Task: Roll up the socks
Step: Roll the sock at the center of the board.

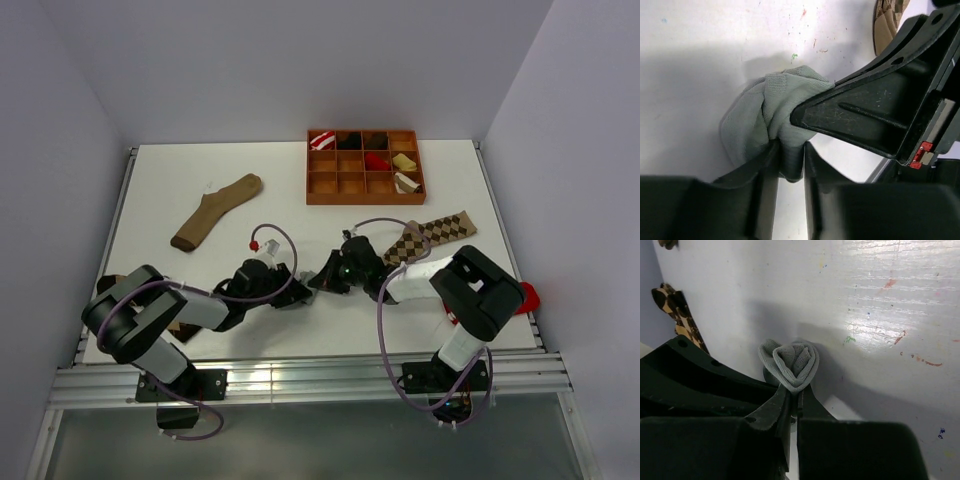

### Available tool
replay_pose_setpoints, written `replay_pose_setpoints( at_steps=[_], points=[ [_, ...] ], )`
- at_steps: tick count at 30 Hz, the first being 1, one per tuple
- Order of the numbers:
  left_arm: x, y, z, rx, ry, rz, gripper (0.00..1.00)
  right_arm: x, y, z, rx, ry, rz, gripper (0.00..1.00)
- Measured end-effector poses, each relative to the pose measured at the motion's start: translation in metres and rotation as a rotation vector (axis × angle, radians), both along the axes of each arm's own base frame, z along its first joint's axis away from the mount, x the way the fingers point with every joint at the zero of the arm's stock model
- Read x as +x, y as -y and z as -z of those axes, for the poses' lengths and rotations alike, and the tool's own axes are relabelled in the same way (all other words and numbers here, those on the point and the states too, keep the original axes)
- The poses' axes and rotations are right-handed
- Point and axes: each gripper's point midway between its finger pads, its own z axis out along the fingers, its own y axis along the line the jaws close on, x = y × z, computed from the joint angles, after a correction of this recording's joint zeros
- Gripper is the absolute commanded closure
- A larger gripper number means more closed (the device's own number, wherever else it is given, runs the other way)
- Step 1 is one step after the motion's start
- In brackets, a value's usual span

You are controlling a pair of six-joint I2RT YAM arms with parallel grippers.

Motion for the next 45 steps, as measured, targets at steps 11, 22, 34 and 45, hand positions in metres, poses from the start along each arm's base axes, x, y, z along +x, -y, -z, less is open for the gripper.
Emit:
replay_pose_setpoints(
  at_steps=[11, 22, 34, 45],
  points=[
    [-0.002, -0.002, -0.027, 0.293, 0.2, -0.025, 0.48, 0.006, 0.004, -0.004, -0.184, -0.038, -0.006, 1.0],
    [-0.016, 0.013, -0.037, 0.611, 0.479, -0.034, 0.52, 0.0, 0.008, -0.008, -0.277, -0.086, -0.017, 1.0],
    [-0.007, 0.017, 0.007, 0.861, 0.547, -0.017, 0.76, -0.003, 0.009, -0.005, -0.29, -0.101, -0.02, 1.0],
    [-0.008, 0.016, 0.009, 0.874, 0.55, -0.032, 0.99, -0.001, 0.004, -0.003, -0.226, -0.083, -0.007, 0.74]
  ],
)
